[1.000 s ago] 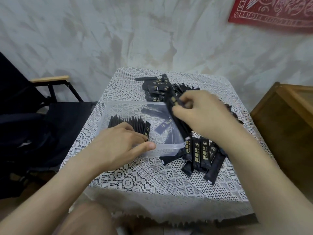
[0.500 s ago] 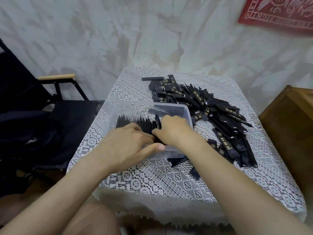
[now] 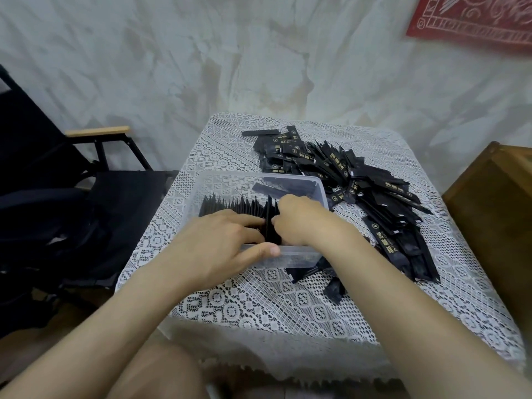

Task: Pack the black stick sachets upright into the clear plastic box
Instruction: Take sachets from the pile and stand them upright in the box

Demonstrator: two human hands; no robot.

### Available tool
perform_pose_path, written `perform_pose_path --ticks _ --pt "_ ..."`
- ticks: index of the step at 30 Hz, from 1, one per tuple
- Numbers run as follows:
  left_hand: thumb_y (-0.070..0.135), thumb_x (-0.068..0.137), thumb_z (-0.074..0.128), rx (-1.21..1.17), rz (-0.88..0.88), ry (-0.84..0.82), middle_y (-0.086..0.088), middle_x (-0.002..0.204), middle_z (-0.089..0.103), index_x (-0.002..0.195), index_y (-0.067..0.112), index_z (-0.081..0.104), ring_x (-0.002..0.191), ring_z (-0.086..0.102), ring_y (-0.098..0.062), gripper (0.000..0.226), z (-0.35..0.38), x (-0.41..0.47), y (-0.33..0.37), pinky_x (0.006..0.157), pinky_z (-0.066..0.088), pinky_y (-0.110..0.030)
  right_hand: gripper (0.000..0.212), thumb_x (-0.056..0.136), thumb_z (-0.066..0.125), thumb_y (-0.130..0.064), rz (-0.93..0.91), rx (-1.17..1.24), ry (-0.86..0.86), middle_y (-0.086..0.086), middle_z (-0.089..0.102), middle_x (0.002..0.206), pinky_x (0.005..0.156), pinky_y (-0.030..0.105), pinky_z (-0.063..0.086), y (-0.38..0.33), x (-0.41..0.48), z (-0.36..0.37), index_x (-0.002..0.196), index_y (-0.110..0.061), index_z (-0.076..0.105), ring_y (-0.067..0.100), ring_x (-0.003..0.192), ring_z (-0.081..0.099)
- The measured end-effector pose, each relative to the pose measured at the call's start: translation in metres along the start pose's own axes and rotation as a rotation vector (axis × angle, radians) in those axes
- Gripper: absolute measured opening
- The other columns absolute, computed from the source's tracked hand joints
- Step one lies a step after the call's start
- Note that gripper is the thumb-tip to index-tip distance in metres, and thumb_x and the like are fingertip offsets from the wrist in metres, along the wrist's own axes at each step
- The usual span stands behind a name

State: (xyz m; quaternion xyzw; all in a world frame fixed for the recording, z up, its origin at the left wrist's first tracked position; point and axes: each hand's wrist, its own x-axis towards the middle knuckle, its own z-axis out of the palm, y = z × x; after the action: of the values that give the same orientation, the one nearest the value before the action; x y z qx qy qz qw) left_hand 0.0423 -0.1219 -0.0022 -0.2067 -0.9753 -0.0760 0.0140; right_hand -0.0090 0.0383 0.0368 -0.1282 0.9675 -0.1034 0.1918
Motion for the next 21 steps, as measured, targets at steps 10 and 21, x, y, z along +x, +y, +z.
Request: perform_pose_path --ticks 10,21 --pt "0.081 0.088 0.000 -0.009 0.031 0.002 0.022 0.125 0.063 0.108 0.041 0.065 0.116 0.052 -0.003 0.079 -0.0005 -0.0008 0.0002 0.080 0.052 -0.035 0.020 0.108 0.041 -0.021 0.017 0.043 -0.038 0.011 0.058 0.093 0.074 0.032 0.044 -0.0008 0.0042 -0.0014 0.110 -0.007 0.055 0.030 0.090 0.059" --pt "0.081 0.087 0.007 -0.067 0.035 -0.006 0.025 0.139 0.056 0.123 0.045 0.064 0.126 0.051 -0.003 0.076 -0.0032 -0.0015 0.0011 0.088 0.054 -0.037 0.022 0.103 0.042 -0.010 0.020 -0.032 -0.035 0.005 0.044 0.077 0.053 0.029 0.034 -0.0021 0.0018 -0.0040 0.082 -0.009 0.046 0.023 0.073 0.049"
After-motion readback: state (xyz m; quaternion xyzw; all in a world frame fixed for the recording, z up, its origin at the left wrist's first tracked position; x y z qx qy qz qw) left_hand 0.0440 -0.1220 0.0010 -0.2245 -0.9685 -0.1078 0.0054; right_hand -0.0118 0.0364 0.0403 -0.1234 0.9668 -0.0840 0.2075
